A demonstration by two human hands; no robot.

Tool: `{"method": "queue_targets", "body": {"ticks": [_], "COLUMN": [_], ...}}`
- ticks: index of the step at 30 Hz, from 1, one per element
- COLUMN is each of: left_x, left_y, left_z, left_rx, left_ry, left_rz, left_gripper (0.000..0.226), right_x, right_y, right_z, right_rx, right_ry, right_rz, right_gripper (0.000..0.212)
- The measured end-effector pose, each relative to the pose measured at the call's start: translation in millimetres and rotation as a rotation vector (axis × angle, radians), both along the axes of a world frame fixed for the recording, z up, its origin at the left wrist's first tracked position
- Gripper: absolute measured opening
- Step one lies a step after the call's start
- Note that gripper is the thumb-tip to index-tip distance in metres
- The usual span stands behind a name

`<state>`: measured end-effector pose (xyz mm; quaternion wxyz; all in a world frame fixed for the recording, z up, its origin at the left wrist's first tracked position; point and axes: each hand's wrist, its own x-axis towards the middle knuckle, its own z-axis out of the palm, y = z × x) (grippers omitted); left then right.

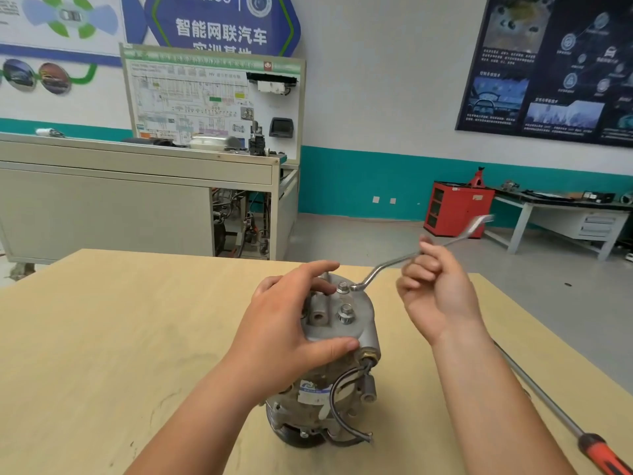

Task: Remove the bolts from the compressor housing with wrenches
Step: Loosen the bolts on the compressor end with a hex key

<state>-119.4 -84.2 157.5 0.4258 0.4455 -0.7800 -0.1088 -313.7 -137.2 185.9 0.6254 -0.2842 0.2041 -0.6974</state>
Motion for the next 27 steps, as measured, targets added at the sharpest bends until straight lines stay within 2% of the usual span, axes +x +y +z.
{"method": "queue_targets", "body": {"ticks": [4, 6, 9, 10, 12, 14, 17, 19, 22, 27], "left_x": [0, 0, 0, 0, -1, -2, -2, -2, -5, -11], "left_y": [-1, -1, -1, -1, -1, -1, -1, -2, -2, 0], "left_z": [-1, -1, -2, -2, -3, -3, -3, -3, -4, -8], "left_rx": [-0.019, -0.036, -0.049, -0.056, -0.052, -0.049, -0.055, -0.062, -0.107, -0.178], "left_ry": [0.023, 0.030, 0.039, 0.037, 0.033, 0.031, 0.032, 0.044, 0.056, 0.021], "left_rz": [-0.006, -0.002, -0.001, 0.002, 0.006, 0.007, 0.008, 0.020, 0.046, 0.090], "left_gripper": [0.070, 0.070, 0.071, 0.072, 0.076, 0.080, 0.079, 0.080, 0.076, 0.062], "right_x": [-9, -5, 7, 11, 17, 21, 22, 24, 24, 23], "right_y": [63, 88, 113, 118, 126, 128, 127, 129, 135, 136], "right_z": [-8, -13, -20, -23, -26, -28, -27, -25, -22, -24], "right_rx": [-0.200, -0.287, -0.286, -0.286, -0.312, -0.313, -0.273, -0.280, -0.298, -0.254], "right_ry": [0.199, 0.370, 0.645, 0.750, 0.894, 0.913, 0.891, 0.906, 0.936, 0.853], "right_rz": [-0.092, -0.124, -0.208, -0.240, -0.269, -0.235, -0.158, -0.113, -0.088, -0.065], "right_gripper": [0.017, 0.034, 0.066, 0.072, 0.065, 0.067, 0.086, 0.092, 0.093, 0.097]}}
